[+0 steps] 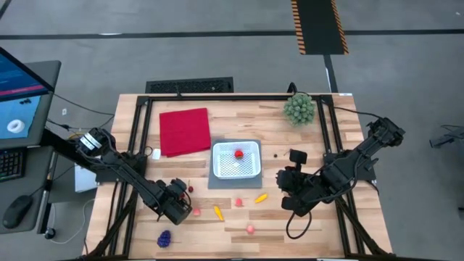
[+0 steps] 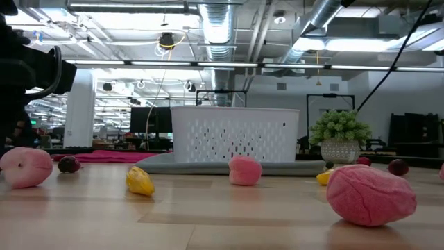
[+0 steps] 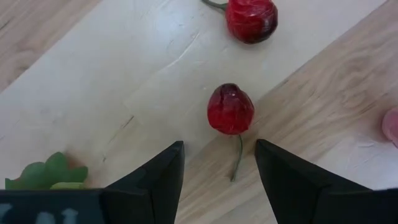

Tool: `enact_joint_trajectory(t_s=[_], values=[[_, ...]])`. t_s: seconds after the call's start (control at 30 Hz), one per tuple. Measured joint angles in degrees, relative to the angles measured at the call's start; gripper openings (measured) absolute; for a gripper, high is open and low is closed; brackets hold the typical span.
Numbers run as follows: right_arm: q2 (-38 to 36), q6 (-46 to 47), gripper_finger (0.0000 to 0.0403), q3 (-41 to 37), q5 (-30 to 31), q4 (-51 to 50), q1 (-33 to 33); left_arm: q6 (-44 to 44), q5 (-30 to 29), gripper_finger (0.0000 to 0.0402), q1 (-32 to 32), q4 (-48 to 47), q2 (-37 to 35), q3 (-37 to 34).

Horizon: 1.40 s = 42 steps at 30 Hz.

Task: Pick and placing Produce into tupperware
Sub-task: Put the bottom left cherry into the white basket

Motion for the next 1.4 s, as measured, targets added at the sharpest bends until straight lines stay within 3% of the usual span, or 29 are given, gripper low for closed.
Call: enact_joint_trajectory(t_s=[0.13, 0.4, 0.53, 0.8, 1.07, 1.27, 1.4], values=[[0.00, 0.02, 0.0070, 0.00, 0.00, 0.02, 0.00, 0.56, -0.06, 0.0145, 0.02, 0.18, 0.00, 0.00], [0.00, 0.02, 0.0070, 0.00, 0.00, 0.02, 0.02, 3.18, -1.49, 0.0011, 0.02, 0.51, 0.06, -0.04], [0.00, 0.02, 0.0070, 0.00, 0.01, 0.02, 0.00, 4.84, -2.29, 0.0003, 0.02, -0.11, 0.15, 0.36], [0.00, 0.02, 0.0070, 0.00, 0.00, 0.02, -0.02, 9.04, -10.15, 0.0000, 0.07, -7.15, -2.77, 7.27], [0.00, 0.44, 0.0070, 0.00, 0.00, 0.02, -0.02, 14.79, -23.55, 0.0000, 0.70, -16.16, -8.82, 15.84], [0.00, 0.44, 0.0070, 0.00, 0.02, 0.02, -0.02, 25.00, -30.10, 0.0000, 4.02, -14.90, -15.73, 19.80], [0.00, 0.45, 0.0070, 0.00, 0.02, 0.02, -0.02, 31.26, -31.14, 0.0000, 7.76, -11.71, -20.74, 20.70]])
